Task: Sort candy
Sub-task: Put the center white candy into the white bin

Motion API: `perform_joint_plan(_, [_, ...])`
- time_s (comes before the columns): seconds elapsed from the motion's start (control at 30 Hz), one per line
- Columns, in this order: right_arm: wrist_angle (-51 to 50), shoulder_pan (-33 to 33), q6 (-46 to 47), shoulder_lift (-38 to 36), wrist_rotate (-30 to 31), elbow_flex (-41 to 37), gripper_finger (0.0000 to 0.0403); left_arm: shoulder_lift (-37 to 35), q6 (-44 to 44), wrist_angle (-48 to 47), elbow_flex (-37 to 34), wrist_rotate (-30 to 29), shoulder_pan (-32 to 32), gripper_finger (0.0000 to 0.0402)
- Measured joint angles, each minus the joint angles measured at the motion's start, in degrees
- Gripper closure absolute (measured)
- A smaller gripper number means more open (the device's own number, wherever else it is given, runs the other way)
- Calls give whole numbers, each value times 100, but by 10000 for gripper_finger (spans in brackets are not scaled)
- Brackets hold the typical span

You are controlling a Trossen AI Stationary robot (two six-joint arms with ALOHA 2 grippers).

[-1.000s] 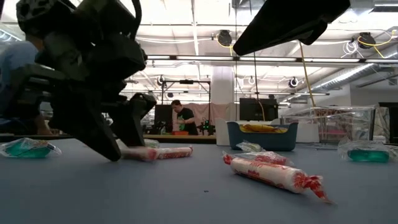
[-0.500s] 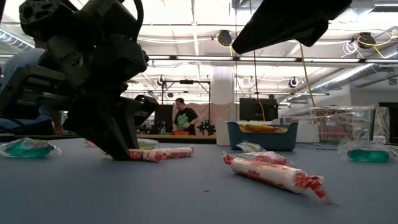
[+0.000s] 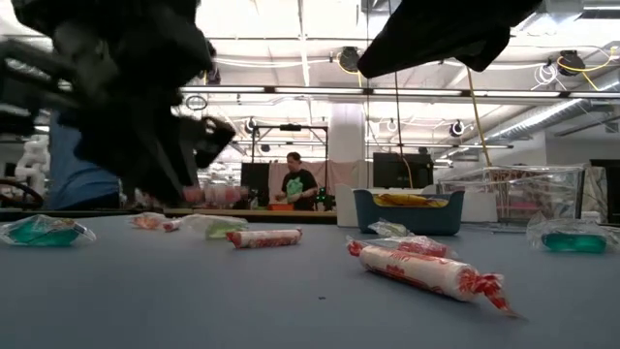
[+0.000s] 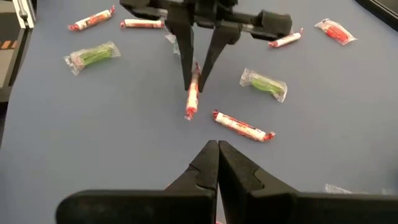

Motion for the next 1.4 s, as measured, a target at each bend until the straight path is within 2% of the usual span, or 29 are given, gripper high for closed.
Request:
perform_joint_plan(0.27, [313, -31, -178, -1, 197, 0, 403, -663, 1, -55, 2, -334, -318, 350])
perform_joint_plan(0.47, [1402, -53, -778, 289, 306, 0, 394, -1172, -2, -16, 7, -749, -534, 351])
perform_joint_plan(0.57, [2090, -149, -1291, 513, 239, 0, 365, -1345, -2, -4, 7, -853, -637, 351])
perform_joint_plan(0.73, [2907, -453, -1985, 742, 4, 0, 286, -1379, -3, 142, 7, -889, -755, 351])
perform_joint_plan(0.87, [3188, -559, -2362, 775, -175, -2, 223, -1384, -4, 138, 9, -890, -772, 351])
perform_joint_plan(1.0, [3256, -576, -2432, 777, -497, -2, 189, -1384, -5, 129, 9, -1007, -772, 351])
perform_joint_plan(1.13, [3459, -579, -2458, 777, -493, -2, 185, -1384, -45, 154, 9, -1121, -772, 351])
perform_joint_plan(1.4, [3599, -652, -2503, 777, -500, -2, 202, -1384, -151, 212, 9, -1141, -772, 351])
